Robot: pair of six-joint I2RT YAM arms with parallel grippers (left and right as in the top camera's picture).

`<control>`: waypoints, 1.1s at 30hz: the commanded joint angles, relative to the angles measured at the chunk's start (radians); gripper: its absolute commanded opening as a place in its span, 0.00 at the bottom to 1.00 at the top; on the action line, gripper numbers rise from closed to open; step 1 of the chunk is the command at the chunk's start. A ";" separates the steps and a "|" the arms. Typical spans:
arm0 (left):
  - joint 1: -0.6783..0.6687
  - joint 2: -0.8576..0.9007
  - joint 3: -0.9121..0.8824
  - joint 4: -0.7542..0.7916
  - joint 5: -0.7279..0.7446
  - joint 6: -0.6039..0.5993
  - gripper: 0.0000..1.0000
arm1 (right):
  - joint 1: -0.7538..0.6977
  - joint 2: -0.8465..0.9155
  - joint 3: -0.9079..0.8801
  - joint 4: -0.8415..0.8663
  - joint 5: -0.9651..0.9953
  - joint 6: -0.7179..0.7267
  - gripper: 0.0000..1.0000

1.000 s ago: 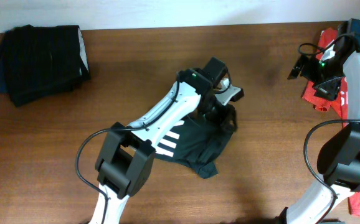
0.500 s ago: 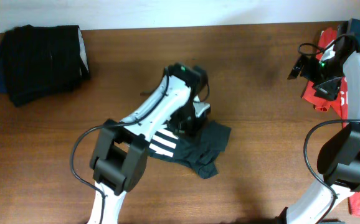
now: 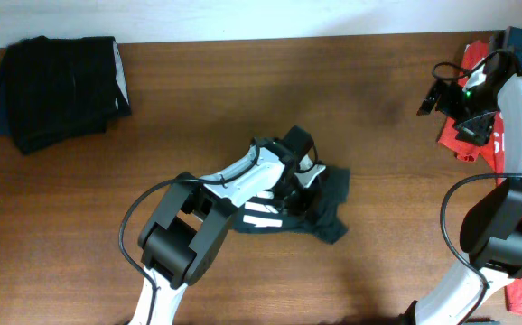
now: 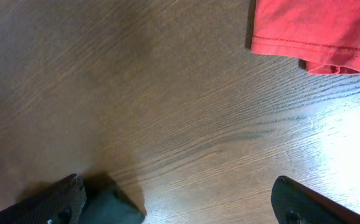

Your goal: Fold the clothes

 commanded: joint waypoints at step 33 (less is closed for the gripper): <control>0.083 0.216 0.971 -0.595 -0.117 0.208 0.99 | -0.002 -0.005 0.002 -0.003 0.013 -0.002 0.99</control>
